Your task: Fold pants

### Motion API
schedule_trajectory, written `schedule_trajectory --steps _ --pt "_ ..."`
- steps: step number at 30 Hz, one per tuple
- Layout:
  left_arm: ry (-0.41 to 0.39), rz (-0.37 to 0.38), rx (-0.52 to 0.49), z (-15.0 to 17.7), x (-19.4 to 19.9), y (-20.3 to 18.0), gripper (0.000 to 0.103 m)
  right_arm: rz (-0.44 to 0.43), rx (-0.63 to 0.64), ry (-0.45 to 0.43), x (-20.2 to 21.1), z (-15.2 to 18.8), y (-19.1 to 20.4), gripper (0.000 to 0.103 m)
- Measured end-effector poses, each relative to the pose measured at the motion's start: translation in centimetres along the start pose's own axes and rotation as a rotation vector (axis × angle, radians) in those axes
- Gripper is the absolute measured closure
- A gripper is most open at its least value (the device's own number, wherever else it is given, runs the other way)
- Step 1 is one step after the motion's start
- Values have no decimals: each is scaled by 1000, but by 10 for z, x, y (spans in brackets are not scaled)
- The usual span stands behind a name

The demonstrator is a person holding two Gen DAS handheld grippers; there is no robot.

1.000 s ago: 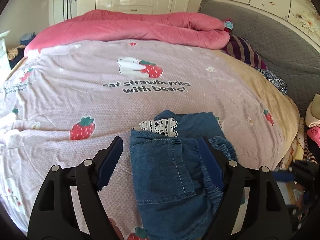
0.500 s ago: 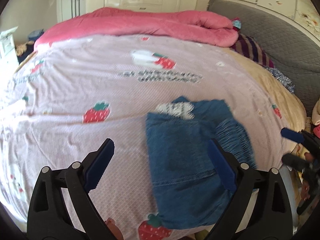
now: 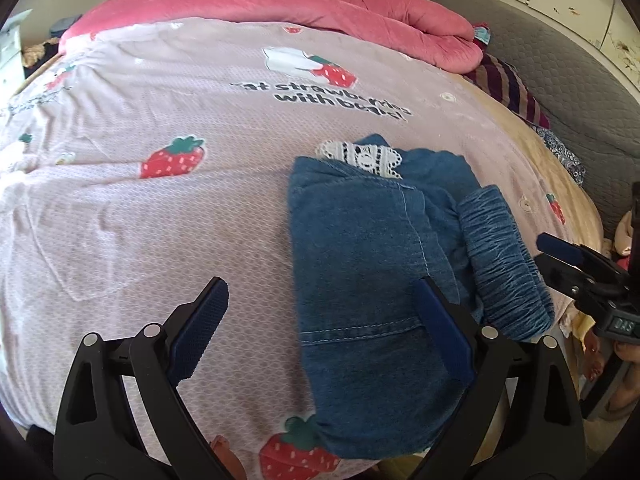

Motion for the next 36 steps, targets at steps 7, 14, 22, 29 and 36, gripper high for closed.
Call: schedule_trajectory --steps 7,14,22,29,36 --pt "13 12 -12 0 -11 -5 16 -69 -33 58 -27 -4 -2 27" --pt "32 46 0 1 -20 -9 17 -103 -53 63 -40 -4 2 47" --pt "38 80 -30 0 -22 -23 45 -101 -61 32 -36 -4 10 72" --pt "2 70 -43 -1 -10 -26 76 -69 -39 3 -28 -3 16 79" --pt "-15 70 -40 -2 1 -26 87 -65 -23 -25 -16 -5 21 84"
Point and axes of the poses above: each gripper's, at about its wrist camera, not at the fingertips, and x roughly against the way its jaws point, y to its left, z to its underside, the point moved 3 cm from there along -x, roughly the way its jaws point, and after that the axes turned 10 degrees about y, right-handed, at the moved point
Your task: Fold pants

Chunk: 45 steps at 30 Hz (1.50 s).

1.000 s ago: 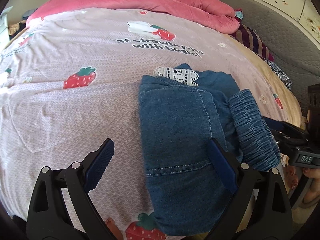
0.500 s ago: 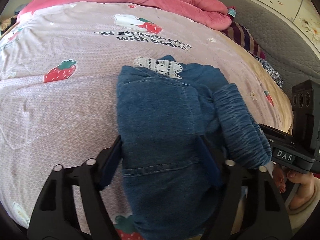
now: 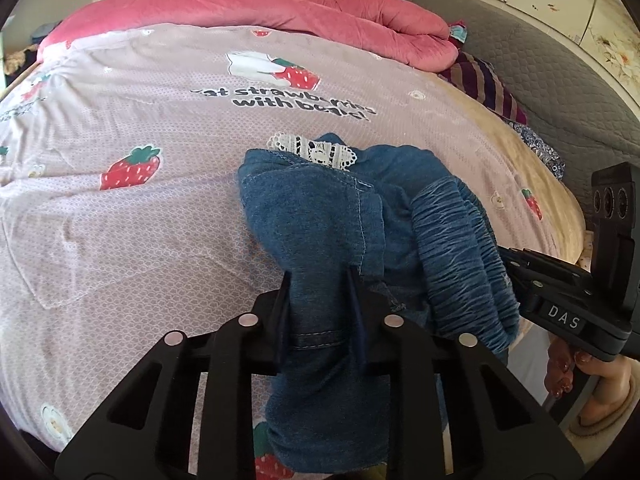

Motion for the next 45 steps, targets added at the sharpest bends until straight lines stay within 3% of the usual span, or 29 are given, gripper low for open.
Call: schedule_trajectory --steps 11,12,15,18,20,21,27,30,40,45 --pt "-8 -5 0 -1 6 -4 90 10 20 -3 2 -1 4 85" --pt "-3 -9 -2 -2 3 -2 85 11 17 3 1 0 3 85" --pt "17 -39 10 3 -7 7 55 3 0 16 -4 2 -1 84" --pt "40 -1 43 5 -14 14 52 2 -18 29 -9 3 -5 81" --pt "51 26 54 5 -17 15 58 1 -24 33 -11 2 -6 81" --pt "58 37 52 5 -19 13 66 -1 -28 36 -12 2 -7 81" --pt "48 15 32 5 -15 5 88 16 -12 28 -14 1 -3 84" --pt "28 52 54 1 -2 6 91 8 11 -19 -2 -2 5 87" --pt "-82 27 31 -22 46 0 91 6 115 -139 40 -33 39 88" --pt "-118 1 40 -40 60 7 91 -4 133 -162 40 -56 48 88"
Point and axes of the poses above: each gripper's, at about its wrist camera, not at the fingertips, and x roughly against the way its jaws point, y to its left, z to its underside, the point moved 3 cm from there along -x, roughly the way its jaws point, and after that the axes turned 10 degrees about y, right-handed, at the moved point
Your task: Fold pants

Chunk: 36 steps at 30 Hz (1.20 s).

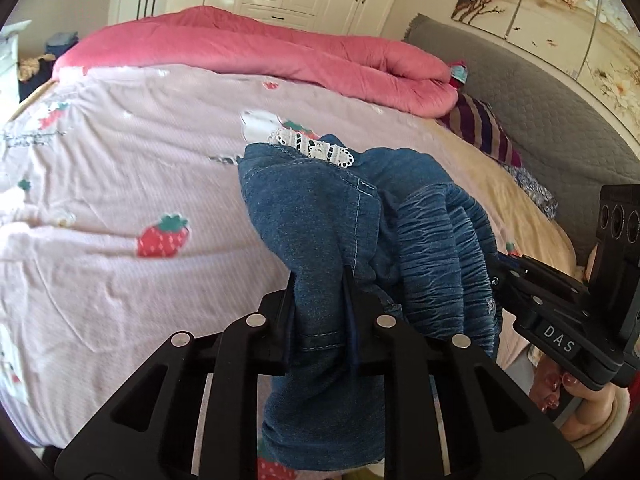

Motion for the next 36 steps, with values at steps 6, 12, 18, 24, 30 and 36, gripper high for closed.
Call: schedule_trajectory --steps 6,12,18,24,30,36 --pt "-15 -24 7 -21 -4 16 91 -2 4 3 -22 -25 1 88" --pt "-9 -46 15 -43 -20 36 91 -5 -9 26 -51 -43 -2 88" --pt "11 -55 19 -56 -41 53 91 4 -26 56 -79 -55 -7 88" --pt "34 -52 40 -63 -60 67 91 6 -41 88 -102 -59 -10 88" --pt "60 -51 62 -62 -76 79 91 4 -58 123 -123 -57 -14 88" --pt "77 -49 75 -58 -87 86 91 12 -80 152 -136 -53 -20 88"
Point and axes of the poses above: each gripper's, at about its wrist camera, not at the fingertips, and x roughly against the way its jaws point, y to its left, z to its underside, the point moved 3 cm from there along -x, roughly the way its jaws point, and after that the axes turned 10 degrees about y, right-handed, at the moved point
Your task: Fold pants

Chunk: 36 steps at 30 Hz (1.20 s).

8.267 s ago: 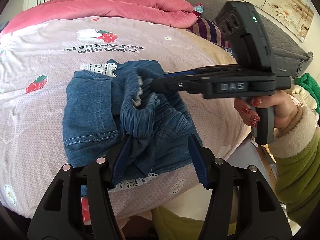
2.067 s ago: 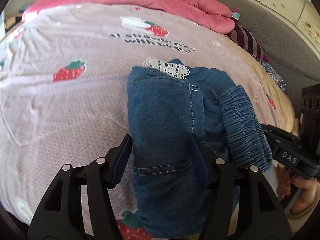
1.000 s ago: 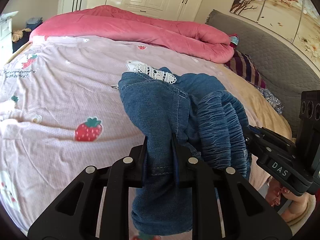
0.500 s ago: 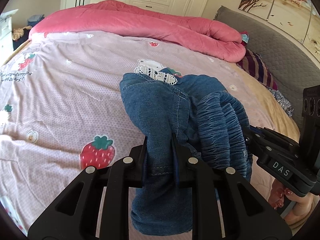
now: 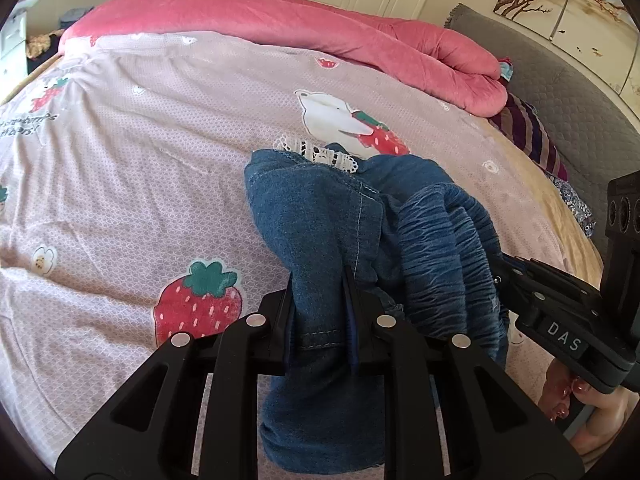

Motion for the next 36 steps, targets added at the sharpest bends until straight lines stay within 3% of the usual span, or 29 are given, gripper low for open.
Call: schedule_trajectory --steps 23,25,36 --pt "8 -22 3 2 -13 1 90 149 33 60 -22 5 -2 79" --pt "8 -25 2 3 -13 1 90 159 33 65 -22 5 -2 69" --pt "9 -27 -2 3 -12 0 89 190 17 59 -16 6 -6 46"
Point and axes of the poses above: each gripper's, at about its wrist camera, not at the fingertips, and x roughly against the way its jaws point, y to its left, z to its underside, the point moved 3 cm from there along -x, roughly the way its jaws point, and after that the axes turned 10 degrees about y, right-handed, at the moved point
